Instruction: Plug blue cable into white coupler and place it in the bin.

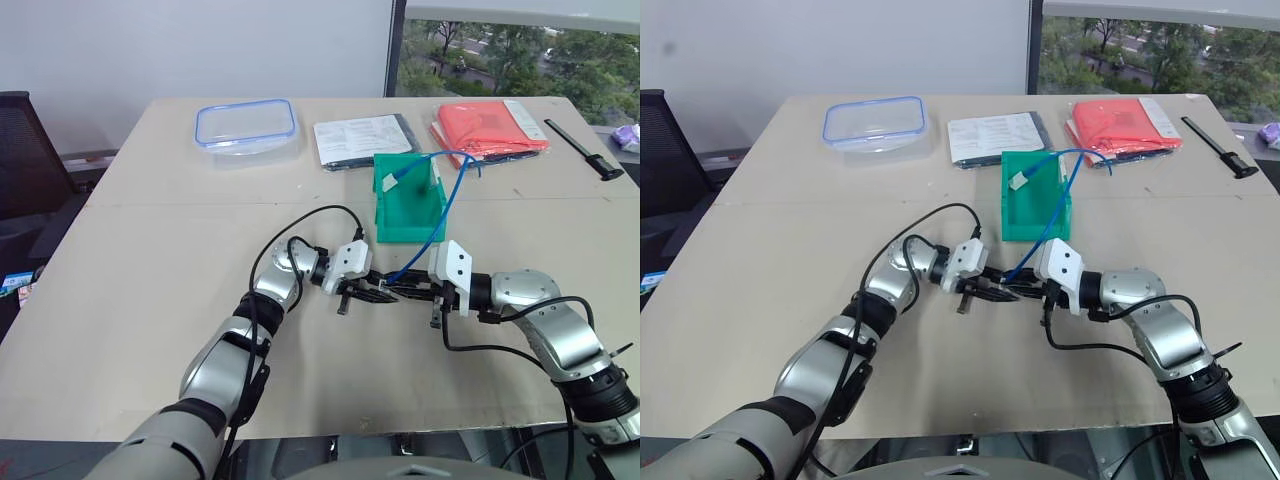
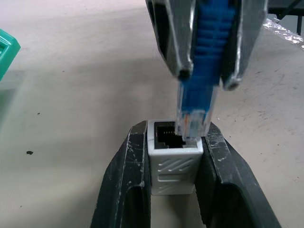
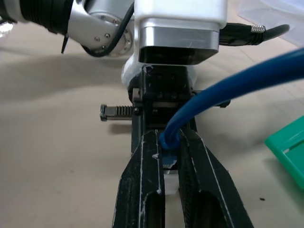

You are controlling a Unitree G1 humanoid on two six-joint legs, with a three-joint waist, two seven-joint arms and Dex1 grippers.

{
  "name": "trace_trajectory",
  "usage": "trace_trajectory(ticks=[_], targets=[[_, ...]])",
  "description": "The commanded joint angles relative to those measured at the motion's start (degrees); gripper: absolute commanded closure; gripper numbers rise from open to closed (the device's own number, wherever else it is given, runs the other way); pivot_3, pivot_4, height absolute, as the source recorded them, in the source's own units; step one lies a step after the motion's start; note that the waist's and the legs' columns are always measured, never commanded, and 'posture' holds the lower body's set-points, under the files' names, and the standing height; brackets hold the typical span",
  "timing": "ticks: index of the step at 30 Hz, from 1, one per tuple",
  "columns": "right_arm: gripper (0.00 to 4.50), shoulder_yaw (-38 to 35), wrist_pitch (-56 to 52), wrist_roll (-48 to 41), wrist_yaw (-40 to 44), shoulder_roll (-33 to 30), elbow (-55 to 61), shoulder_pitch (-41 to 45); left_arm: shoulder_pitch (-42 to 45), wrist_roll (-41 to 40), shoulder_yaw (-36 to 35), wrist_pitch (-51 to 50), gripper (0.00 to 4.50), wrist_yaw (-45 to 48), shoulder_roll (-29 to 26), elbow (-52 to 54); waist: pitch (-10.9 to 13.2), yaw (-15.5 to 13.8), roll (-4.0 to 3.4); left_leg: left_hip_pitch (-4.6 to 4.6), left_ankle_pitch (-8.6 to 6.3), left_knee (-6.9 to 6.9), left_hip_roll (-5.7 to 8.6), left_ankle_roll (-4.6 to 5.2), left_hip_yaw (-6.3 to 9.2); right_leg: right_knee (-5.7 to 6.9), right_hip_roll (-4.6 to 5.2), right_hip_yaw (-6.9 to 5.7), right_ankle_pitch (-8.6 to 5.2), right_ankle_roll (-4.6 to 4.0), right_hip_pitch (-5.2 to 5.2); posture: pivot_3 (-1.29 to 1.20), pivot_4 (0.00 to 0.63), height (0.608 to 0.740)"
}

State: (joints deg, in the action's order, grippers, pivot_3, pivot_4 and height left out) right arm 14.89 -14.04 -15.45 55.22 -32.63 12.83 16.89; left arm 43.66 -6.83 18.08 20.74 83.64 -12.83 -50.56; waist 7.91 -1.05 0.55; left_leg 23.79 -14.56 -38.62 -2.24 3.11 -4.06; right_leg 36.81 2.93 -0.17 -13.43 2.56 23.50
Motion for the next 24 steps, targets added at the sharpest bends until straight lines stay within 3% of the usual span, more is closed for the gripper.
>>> trace_trajectory(ticks=[1, 24], targets=[[4.50, 1.3, 0.0, 2.1, 0.8, -0.5, -0.6, 0.9, -1.8, 2.9, 1.5, -0.1, 3.90, -0.3, 0.9, -1.2, 0.0, 0.0, 0.02, 0.00, 0.00, 0.00, 0.00, 0.00, 0.00, 0.00, 0.00, 0.00, 0.00, 0.00, 0.00, 0.00, 0.150, 0.740], [4.50, 3.9, -3.8, 4.1, 4.8, -3.6, -0.9, 1.8, -2.9, 3.4, 1.4, -0.3, 3.90, -0.5, 0.7, 0.0, -0.3, 0.1, 0.34, -0.10, -0.01, 0.00, -0.02, 0.00, 0.03, 0.00, 0.07, -0.04, -0.01, -0.02, -0.10, 0.00, 0.150, 0.740]])
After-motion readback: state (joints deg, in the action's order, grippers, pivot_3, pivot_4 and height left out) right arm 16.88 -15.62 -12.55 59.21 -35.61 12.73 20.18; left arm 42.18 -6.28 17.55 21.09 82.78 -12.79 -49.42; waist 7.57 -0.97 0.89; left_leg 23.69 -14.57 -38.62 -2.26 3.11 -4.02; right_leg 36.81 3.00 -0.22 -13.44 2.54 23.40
